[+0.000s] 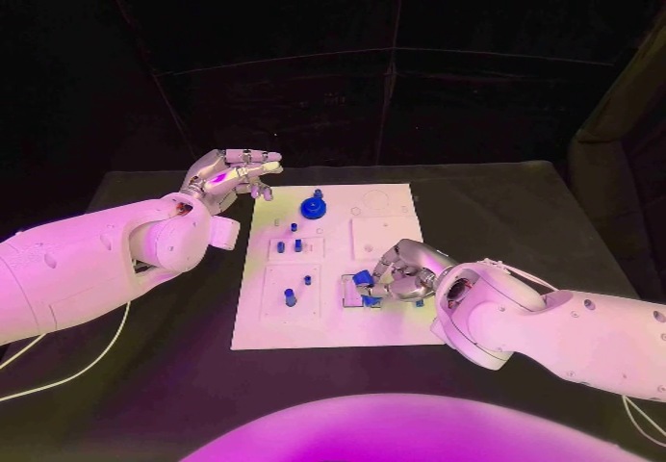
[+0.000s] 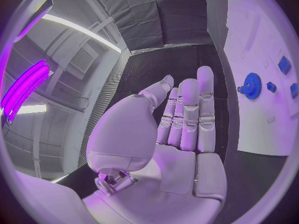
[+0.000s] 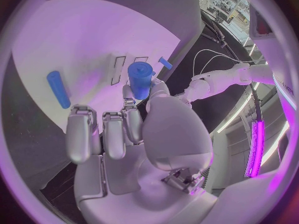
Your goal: Assemble the parts on the task board
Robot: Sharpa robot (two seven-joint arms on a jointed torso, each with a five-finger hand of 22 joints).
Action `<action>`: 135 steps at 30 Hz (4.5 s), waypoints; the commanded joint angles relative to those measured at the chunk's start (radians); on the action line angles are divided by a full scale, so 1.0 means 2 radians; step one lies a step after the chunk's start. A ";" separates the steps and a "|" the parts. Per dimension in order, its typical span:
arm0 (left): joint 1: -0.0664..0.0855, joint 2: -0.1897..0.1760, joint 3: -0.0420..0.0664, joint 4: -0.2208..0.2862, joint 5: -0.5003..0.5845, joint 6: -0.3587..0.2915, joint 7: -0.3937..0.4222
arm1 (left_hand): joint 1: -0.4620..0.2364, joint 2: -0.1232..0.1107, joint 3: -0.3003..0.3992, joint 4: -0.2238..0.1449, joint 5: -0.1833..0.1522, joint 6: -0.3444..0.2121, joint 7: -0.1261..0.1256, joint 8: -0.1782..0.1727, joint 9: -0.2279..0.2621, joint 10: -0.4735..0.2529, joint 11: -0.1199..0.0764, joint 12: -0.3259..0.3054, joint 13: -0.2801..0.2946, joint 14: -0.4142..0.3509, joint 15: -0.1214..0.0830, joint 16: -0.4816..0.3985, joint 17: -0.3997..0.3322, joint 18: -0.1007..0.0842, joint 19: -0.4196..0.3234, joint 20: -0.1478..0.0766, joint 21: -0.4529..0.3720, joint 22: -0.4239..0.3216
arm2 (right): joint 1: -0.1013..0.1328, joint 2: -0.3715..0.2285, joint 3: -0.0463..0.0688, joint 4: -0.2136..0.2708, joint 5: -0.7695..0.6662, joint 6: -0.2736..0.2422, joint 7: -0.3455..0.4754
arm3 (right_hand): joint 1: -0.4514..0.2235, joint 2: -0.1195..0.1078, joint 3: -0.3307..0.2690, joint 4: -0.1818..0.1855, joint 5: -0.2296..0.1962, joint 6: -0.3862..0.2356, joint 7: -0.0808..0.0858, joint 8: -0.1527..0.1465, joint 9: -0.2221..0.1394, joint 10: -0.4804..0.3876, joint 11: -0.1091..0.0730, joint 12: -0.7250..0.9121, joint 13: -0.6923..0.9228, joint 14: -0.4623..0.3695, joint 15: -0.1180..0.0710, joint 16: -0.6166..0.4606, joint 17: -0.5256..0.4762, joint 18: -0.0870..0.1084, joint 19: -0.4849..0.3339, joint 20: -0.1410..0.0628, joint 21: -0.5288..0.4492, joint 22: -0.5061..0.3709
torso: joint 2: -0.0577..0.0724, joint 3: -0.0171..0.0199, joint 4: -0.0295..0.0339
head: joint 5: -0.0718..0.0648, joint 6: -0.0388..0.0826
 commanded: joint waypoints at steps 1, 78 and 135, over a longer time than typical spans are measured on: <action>0.001 0.001 0.000 0.001 0.001 0.006 0.002 | 0.000 0.006 -0.003 0.001 0.003 -0.001 0.001 0.001 -0.001 -0.003 -0.001 0.003 -0.001 -0.004 0.001 -0.003 -0.001 0.006 -0.002 0.002 -0.003 -0.001 | 0.001 0.010 0.000 -0.006 0.012 0.026 -0.023 | -0.006 0.001 -0.003 0.000 -0.002 0.023 -0.017 0.002 0.010 0.000 -0.005 -0.004 0.003 0.036 -0.004 0.003 0.045 -0.009 0.006 -0.005 0.002 0.002 | 0.001 -0.0002 0.0001 | 0.000 0.000; -0.002 0.000 0.000 0.001 0.001 0.009 0.001 | 0.001 0.006 -0.005 0.000 0.003 -0.001 0.002 0.001 -0.001 -0.004 -0.001 0.004 -0.001 -0.005 0.001 -0.003 -0.003 0.006 -0.002 0.002 -0.005 -0.001 | 0.004 -0.091 0.001 0.006 -0.077 0.051 -0.024 | -0.002 -0.009 0.002 -0.044 -0.076 -0.007 -0.001 -0.046 0.027 -0.006 0.008 -0.044 0.000 0.036 0.007 -0.004 0.043 -0.011 0.008 0.005 0.004 0.014 | 0.000 0.0012 -0.0031 | -0.017 0.002; -0.004 -0.003 0.000 0.002 0.001 0.012 -0.002 | 0.001 0.006 -0.006 0.000 0.003 -0.001 0.002 0.001 -0.001 -0.004 -0.001 0.004 -0.001 -0.005 0.001 -0.003 -0.003 0.006 -0.002 0.002 -0.005 -0.002 | 0.003 -0.047 0.000 0.008 -0.119 0.052 -0.060 | 0.031 0.001 0.110 -0.044 -0.022 0.039 -0.018 -0.064 0.034 -0.001 -0.007 -0.037 0.014 0.039 -0.006 0.005 0.064 -0.012 0.011 -0.007 0.008 0.025 | -0.001 0.0001 -0.0018 | -0.014 -0.004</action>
